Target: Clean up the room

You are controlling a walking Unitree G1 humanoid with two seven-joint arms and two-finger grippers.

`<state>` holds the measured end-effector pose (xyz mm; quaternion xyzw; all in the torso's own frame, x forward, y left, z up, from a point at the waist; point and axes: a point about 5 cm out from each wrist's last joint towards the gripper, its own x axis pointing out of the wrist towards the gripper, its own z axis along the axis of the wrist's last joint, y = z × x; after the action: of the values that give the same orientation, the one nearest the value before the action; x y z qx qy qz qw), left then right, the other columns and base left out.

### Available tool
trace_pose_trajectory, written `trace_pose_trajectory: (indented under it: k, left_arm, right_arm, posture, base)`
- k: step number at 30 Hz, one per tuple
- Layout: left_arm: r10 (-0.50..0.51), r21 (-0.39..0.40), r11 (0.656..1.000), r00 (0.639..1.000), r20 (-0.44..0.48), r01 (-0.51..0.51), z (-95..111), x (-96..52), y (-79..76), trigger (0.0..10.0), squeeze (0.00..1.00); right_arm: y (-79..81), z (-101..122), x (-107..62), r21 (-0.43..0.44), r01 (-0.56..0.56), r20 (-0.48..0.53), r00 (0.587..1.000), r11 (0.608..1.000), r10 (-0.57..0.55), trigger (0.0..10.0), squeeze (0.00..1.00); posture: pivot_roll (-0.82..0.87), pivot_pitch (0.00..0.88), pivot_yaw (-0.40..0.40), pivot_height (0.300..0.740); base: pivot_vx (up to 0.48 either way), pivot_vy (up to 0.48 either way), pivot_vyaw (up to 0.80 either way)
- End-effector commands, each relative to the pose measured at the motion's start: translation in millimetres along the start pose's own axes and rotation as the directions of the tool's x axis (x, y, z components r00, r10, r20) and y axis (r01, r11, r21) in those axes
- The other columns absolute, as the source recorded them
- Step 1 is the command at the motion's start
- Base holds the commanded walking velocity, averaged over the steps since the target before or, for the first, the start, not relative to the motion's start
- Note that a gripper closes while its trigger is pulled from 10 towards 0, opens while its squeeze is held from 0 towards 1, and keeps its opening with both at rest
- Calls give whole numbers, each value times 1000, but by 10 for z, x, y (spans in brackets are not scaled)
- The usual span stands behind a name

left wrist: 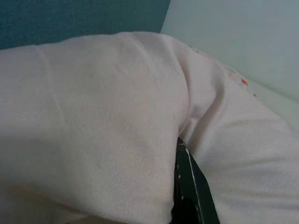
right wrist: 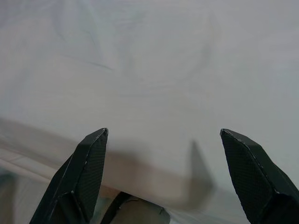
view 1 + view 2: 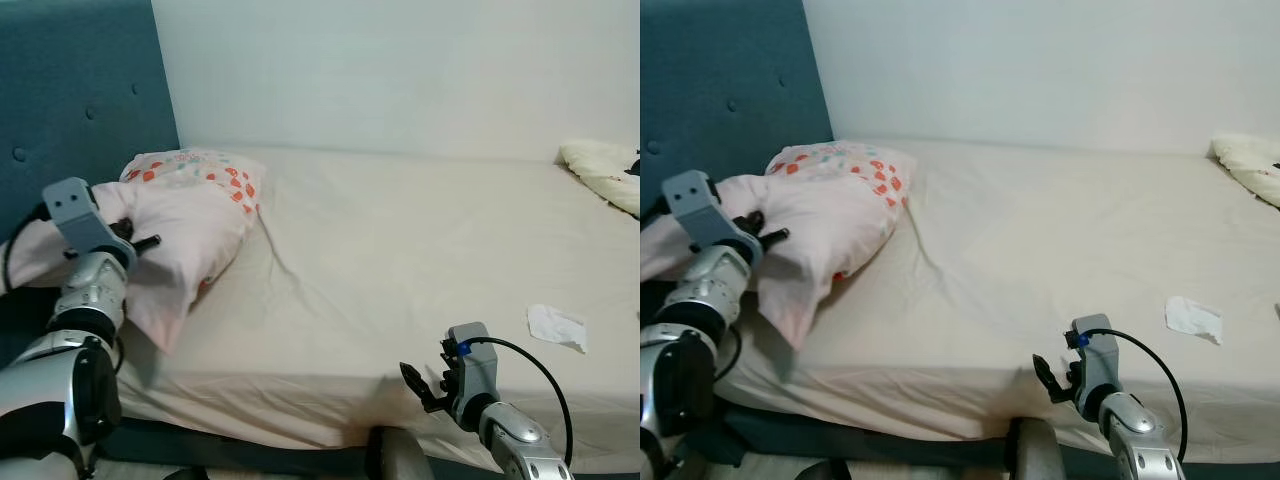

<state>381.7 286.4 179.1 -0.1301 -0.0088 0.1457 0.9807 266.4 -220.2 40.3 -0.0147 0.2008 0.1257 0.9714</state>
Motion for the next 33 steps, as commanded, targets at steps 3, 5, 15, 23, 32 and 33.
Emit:
trace_pose_trajectory:
  k: [3, 5, 15, 23, 32, 33]
  left_arm:
    - [63, 60, 996, 998, -4, -63, -71, -56, 189, 0, 0]
    - [63, 60, 996, 998, -4, -63, -71, -56, 189, 0, 0]
    - [97, 280, 959, 970, -222, -31, -752, -284, 183, 10000, 1000]
    - [149, 333, 942, 935, -323, -35, -1082, -472, 294, 10000, 1000]
    - [261, 410, 907, 889, -376, -93, -1318, -671, 488, 10000, 1000]
    - [269, 402, 910, 883, -385, -102, -1345, -691, 495, 10000, 1000]
  right_arm:
    - [69, 1, 34, 9, -19, -2, 1000, 1000, 19, 10000, 0]
    - [69, 1, 34, 9, -19, -2, 1000, 1000, 19, 10000, 0]
    - [61, -30, 10, 14, -12, -10, 1000, 1000, 12, 10000, 0]
    - [72, -24, 31, 18, -12, -6, 1000, 1000, 12, 10000, 0]
    - [79, -9, 73, 25, -8, 0, 1000, 1000, 8, 10000, 0]
    - [75, -1, 82, 26, -7, 2, 1000, 1000, 7, 10000, 0]
  posture:
    - [-48, 0, -43, 346]
    - [-48, 0, -43, 346]
    - [-56, 0, -37, 346]
    - [-48, 0, -29, 346]
    - [-30, 0, -24, 346]
    - [-16, 0, -23, 346]
  base:
    - [0, 0, 0]
    - [0, 0, 0]
    - [0, 0, 0]
    - [0, 0, 0]
    - [0, 0, 0]
    - [0, 0, 0]
